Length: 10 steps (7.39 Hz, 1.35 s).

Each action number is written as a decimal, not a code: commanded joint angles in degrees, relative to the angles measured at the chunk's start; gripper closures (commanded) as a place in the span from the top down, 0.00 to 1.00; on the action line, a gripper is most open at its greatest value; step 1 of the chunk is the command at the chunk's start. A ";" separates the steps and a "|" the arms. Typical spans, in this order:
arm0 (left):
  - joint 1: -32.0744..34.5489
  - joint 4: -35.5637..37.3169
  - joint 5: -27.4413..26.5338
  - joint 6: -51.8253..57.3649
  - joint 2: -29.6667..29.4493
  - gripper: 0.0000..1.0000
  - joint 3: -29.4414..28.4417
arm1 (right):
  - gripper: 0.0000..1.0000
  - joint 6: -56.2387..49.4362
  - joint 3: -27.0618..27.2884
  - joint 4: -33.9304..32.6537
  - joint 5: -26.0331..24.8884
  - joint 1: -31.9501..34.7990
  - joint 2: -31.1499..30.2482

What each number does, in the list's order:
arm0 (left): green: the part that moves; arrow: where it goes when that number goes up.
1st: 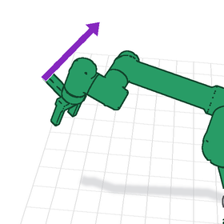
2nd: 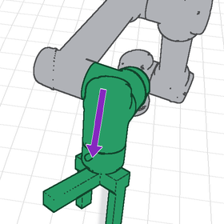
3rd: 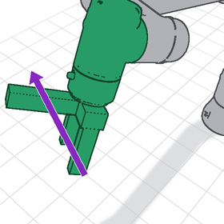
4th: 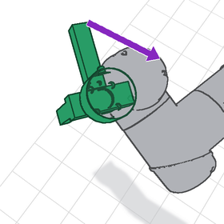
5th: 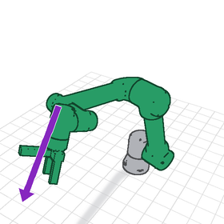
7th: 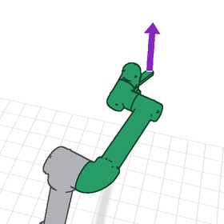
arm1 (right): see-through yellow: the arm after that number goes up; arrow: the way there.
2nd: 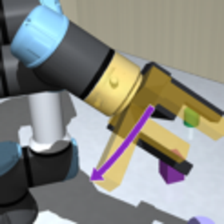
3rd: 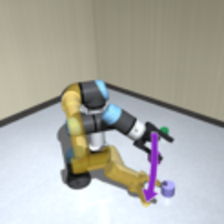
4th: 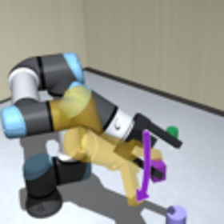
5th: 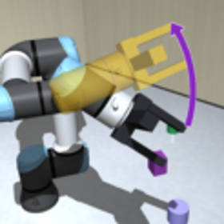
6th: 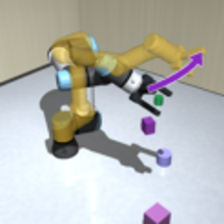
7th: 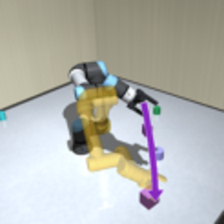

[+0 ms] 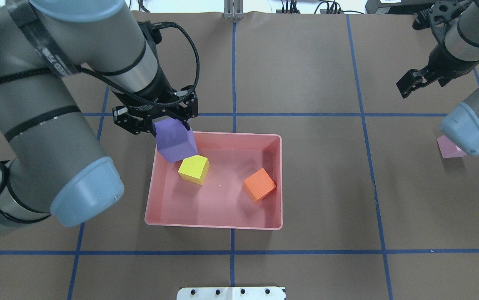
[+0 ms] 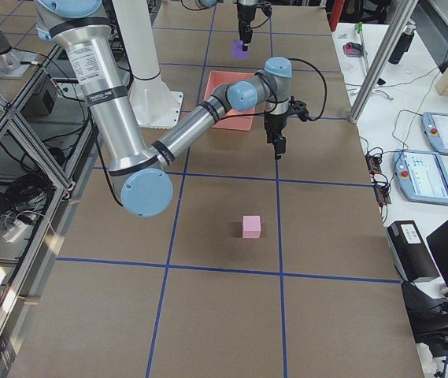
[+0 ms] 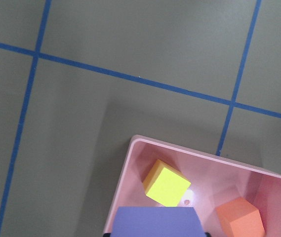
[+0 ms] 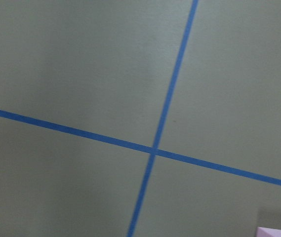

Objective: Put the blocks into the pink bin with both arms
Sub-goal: 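Carry purple cube into bin with left while right moves toward pink cube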

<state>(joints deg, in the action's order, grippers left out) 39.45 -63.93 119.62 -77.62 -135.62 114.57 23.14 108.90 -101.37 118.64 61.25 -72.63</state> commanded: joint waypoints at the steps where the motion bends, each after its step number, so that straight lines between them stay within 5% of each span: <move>1: -4.81 -1.02 -6.83 -1.92 0.18 0.00 0.13 | 1.00 -0.55 -5.43 12.20 2.73 3.25 -6.89; 3: -9.80 -1.02 -11.06 -5.17 -0.17 0.00 0.04 | 1.00 -0.47 -11.93 24.22 4.40 4.48 -10.59; 10: -12.29 -1.11 -12.22 -5.00 0.53 0.00 -0.40 | 1.00 -1.00 -19.61 25.43 6.96 4.40 -13.06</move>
<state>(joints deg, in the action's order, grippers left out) 27.71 -65.01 107.68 -82.64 -135.15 114.37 22.05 89.64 -75.96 125.65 65.66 -85.52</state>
